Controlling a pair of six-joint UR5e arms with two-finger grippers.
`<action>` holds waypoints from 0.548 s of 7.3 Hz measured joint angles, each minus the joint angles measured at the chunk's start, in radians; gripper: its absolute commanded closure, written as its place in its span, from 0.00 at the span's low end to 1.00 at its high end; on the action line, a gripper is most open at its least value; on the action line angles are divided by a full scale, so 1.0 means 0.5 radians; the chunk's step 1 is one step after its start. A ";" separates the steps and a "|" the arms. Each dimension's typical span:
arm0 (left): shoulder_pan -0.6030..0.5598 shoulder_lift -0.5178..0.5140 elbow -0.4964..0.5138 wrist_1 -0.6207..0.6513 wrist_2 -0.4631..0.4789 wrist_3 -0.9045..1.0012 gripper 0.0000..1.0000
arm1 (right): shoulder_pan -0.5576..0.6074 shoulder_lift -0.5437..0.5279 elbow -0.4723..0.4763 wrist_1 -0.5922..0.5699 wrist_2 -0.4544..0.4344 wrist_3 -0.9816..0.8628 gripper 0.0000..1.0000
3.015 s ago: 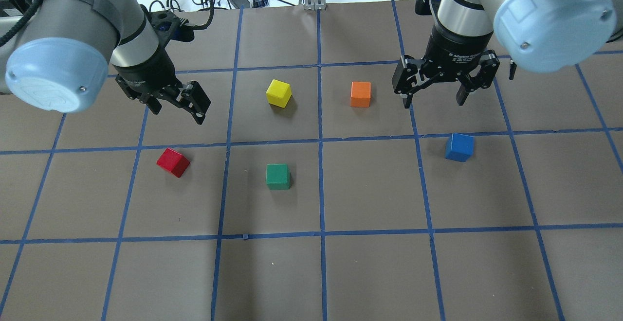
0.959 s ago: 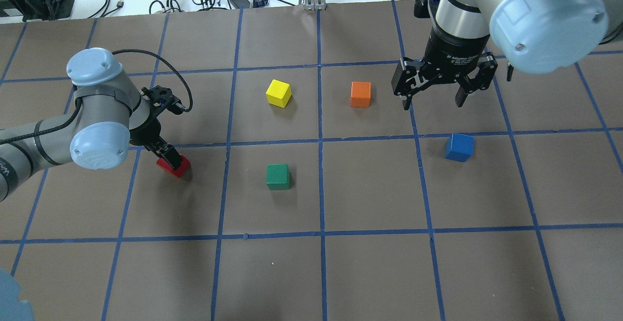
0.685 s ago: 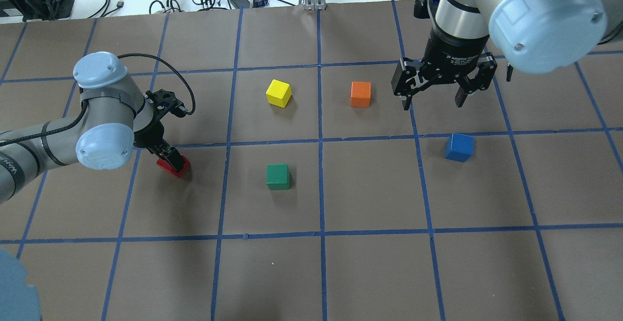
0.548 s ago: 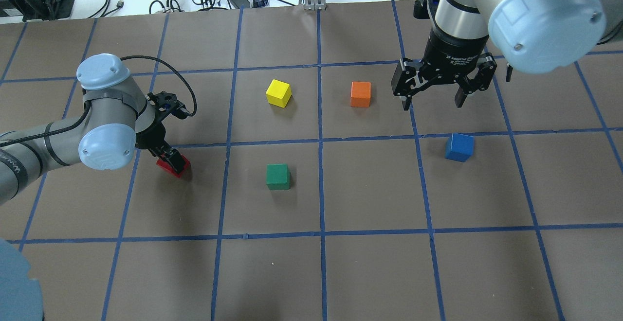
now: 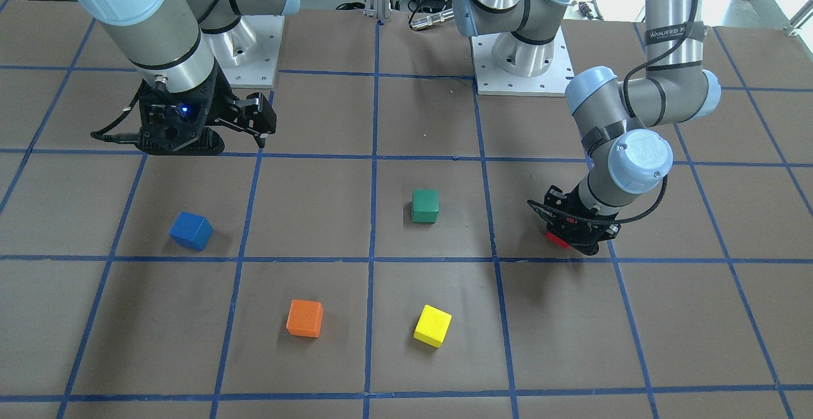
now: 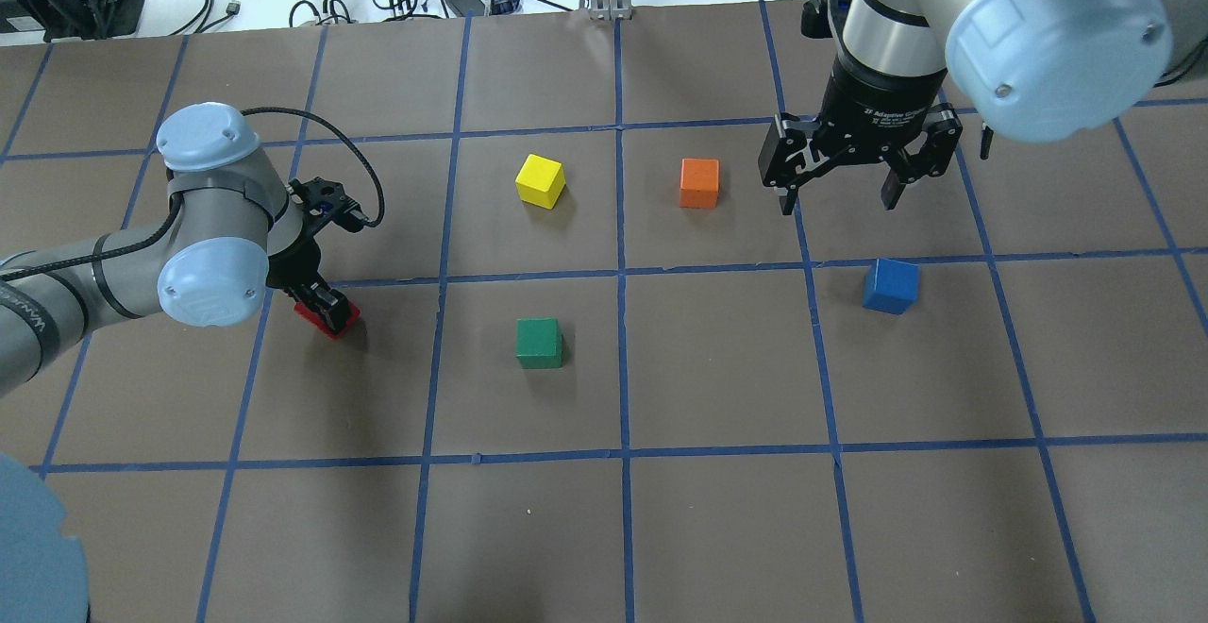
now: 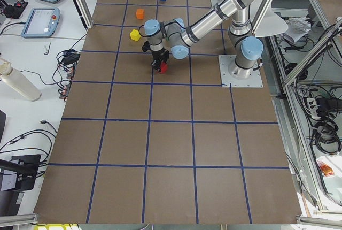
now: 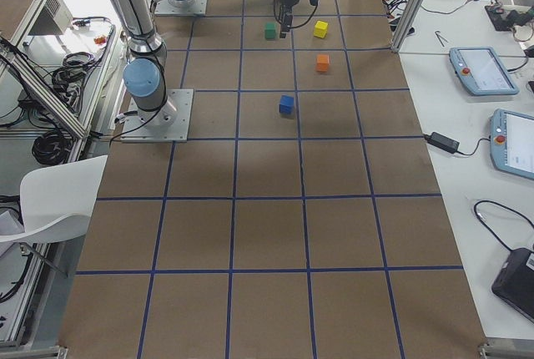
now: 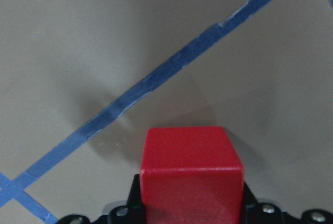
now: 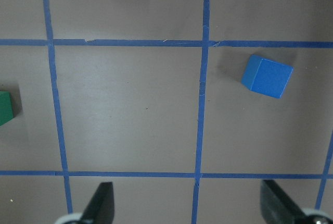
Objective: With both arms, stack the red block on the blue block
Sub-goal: 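Carry the red cube with the left gripper toward the table centre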
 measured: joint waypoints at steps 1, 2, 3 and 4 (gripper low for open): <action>-0.017 0.026 0.031 -0.019 0.008 -0.041 1.00 | 0.000 0.000 -0.001 0.001 -0.002 0.000 0.00; -0.043 0.051 0.074 -0.066 0.007 -0.116 1.00 | -0.001 0.000 -0.002 0.002 -0.003 -0.001 0.00; -0.079 0.081 0.131 -0.149 -0.001 -0.212 1.00 | -0.003 0.000 -0.005 0.002 -0.005 -0.002 0.00; -0.128 0.110 0.217 -0.277 -0.014 -0.330 1.00 | -0.008 0.001 -0.011 0.000 -0.009 -0.003 0.00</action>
